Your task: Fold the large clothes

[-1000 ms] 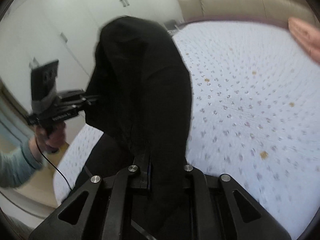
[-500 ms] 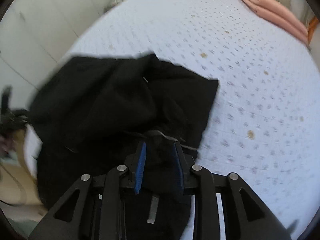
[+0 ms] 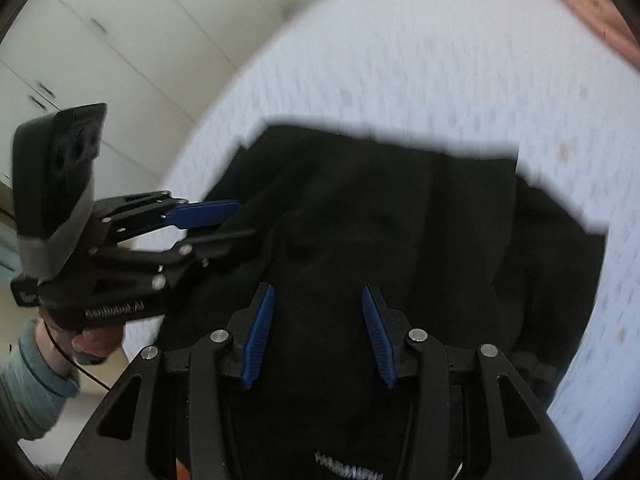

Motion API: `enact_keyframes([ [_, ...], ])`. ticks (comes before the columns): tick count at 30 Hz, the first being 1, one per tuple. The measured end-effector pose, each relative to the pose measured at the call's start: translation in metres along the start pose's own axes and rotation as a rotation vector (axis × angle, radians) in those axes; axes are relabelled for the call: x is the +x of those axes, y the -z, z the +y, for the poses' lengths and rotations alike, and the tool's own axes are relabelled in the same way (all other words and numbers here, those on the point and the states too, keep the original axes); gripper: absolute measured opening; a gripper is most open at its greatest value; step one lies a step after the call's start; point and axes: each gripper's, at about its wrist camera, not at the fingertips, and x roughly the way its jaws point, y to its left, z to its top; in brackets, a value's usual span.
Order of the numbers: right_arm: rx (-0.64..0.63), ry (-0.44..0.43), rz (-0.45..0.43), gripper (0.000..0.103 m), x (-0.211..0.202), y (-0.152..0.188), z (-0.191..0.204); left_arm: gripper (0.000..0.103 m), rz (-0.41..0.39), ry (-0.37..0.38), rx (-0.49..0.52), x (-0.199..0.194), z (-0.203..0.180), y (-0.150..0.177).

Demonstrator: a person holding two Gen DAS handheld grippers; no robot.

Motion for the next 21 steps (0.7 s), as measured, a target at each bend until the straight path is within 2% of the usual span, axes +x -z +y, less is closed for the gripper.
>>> enact_keyframes([
  [1,0.009,0.036,0.055,0.049,0.018,0.012,-0.002,0.041,0.047,-0.017,0.018,0.017,-0.004,0.016],
  [2,0.027,0.066,0.102,0.049,0.036,0.025,-0.006,0.041,0.063,-0.043,0.036,0.03,-0.011,0.038],
  [3,0.047,0.077,0.12,0.049,0.05,0.033,-0.012,0.041,0.059,-0.058,0.038,0.041,-0.011,0.044],
  [6,0.113,0.058,0.07,0.045,0.067,0.043,-0.027,0.041,0.007,-0.081,0.019,0.055,-0.01,0.049],
  [9,0.177,0.025,0.066,0.045,0.059,0.04,-0.032,0.041,0.018,-0.041,-0.031,0.048,-0.001,0.04],
  [12,0.19,-0.006,0.047,0.046,0.035,0.04,-0.032,0.041,0.009,-0.011,-0.026,0.027,0.007,0.034],
  [15,0.221,-0.031,-0.064,0.047,-0.011,0.042,-0.028,0.041,-0.028,-0.017,-0.025,0.0,0.012,0.035],
  [18,0.212,0.06,-0.141,0.047,-0.034,0.03,-0.024,0.041,-0.074,0.003,-0.084,-0.02,0.023,0.035],
  [20,0.195,0.101,-0.134,0.048,-0.022,0.021,-0.025,0.041,-0.091,0.01,-0.12,-0.026,0.028,0.039],
  [21,0.188,0.132,-0.114,0.048,-0.011,0.017,-0.022,0.041,-0.062,0.008,-0.143,-0.015,0.034,0.037],
])
